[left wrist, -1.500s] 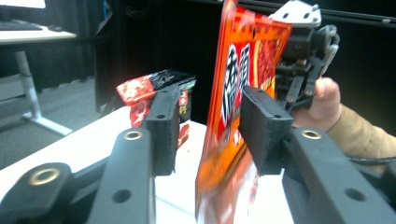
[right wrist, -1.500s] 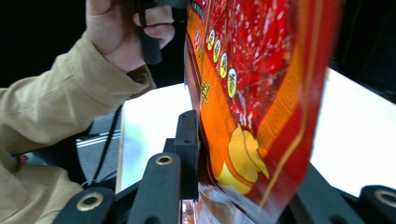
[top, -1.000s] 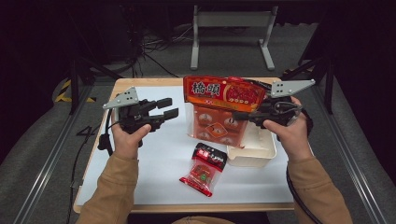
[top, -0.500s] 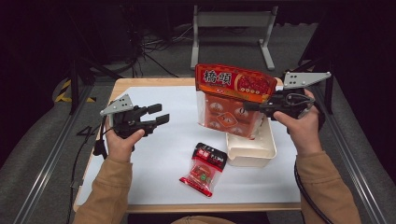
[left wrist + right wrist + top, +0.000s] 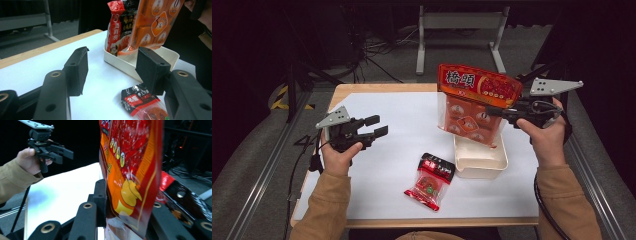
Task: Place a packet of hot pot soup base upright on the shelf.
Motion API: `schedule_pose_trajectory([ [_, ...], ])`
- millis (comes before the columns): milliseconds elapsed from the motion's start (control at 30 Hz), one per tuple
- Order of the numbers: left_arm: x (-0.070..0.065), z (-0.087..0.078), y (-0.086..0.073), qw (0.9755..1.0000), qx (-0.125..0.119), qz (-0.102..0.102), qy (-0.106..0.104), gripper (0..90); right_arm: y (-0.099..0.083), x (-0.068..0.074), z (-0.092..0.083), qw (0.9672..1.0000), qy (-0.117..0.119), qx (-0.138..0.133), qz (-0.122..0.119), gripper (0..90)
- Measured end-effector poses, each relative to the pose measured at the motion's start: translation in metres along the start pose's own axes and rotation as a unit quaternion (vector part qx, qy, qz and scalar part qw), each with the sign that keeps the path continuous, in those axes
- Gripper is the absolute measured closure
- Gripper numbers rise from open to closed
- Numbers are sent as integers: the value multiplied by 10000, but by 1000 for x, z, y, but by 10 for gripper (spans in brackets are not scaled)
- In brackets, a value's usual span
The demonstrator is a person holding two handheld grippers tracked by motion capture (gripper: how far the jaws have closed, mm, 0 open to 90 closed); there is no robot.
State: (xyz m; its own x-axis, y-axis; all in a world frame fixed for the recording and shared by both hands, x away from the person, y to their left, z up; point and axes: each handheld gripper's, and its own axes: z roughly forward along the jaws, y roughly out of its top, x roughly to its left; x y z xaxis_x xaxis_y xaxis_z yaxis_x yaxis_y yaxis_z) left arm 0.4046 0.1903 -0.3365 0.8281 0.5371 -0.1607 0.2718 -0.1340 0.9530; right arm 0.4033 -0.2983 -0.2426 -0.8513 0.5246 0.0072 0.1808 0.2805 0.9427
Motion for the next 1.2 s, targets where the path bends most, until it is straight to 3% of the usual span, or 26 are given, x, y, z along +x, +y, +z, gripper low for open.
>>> schedule_pose_trajectory([
  [367,1,0,-2,10000,39,45,59,435,-6,-3,-10,9985,-491,-150,189,721],
  [1200,2,-2,-4,10000,52,42,41,440,-36,2,-9,9945,-928,-74,477,721],
])
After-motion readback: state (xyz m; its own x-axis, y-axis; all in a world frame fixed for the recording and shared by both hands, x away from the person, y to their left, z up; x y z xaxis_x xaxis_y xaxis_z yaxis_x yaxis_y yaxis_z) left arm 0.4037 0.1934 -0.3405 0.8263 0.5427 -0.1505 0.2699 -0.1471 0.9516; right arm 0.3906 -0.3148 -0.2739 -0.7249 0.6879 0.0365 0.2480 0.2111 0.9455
